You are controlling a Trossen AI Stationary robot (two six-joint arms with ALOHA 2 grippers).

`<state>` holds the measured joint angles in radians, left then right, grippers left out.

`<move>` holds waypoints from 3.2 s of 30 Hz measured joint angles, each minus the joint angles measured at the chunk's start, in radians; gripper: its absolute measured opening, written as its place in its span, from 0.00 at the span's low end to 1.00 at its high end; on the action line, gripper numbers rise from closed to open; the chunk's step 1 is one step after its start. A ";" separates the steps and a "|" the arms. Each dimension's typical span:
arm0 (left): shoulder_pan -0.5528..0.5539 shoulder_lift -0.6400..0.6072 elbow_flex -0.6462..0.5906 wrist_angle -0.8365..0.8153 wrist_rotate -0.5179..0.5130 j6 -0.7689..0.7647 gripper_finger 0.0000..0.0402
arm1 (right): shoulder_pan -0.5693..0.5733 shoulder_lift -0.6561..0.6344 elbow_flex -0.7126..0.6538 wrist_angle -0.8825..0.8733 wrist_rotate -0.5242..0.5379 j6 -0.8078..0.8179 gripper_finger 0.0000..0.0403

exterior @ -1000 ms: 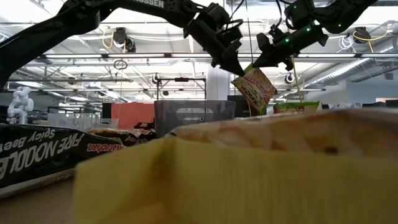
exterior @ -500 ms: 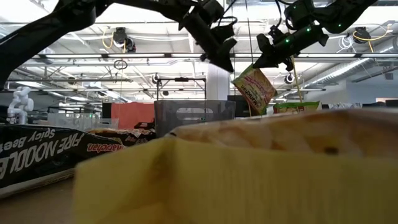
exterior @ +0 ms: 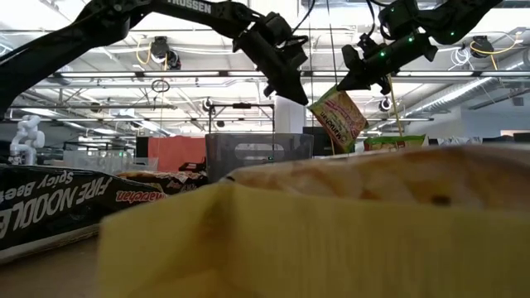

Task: Sort Maruchan noodles
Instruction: Put the right green noodle pack into the right transparent bin

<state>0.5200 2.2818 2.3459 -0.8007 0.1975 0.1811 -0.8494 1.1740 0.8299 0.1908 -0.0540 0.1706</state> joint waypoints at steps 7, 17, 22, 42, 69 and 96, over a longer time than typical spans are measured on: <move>0.005 0.009 0.000 0.006 0.044 0.019 0.09 | 0.000 0.000 0.000 0.001 0.000 0.000 0.00; 0.015 0.009 0.000 0.018 0.038 0.020 0.09 | 0.000 0.000 0.000 0.001 0.000 0.000 0.00; 0.015 0.009 0.000 0.017 0.038 0.023 0.09 | 0.000 0.000 0.000 0.001 0.000 0.000 0.00; 0.010 0.054 0.000 0.054 0.063 0.019 0.09 | 0.000 0.000 0.000 0.007 0.000 0.000 0.00; -0.011 0.099 0.000 0.118 0.041 0.046 0.09 | 0.000 0.000 0.000 0.015 0.000 0.000 0.00; -0.008 0.098 0.001 0.128 -0.012 0.060 0.01 | 0.000 -0.085 0.000 -0.083 0.003 -0.019 0.00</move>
<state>0.5117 2.3798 2.3466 -0.6728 0.1860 0.2409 -0.8490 1.0886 0.8303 0.1077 -0.0513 0.1516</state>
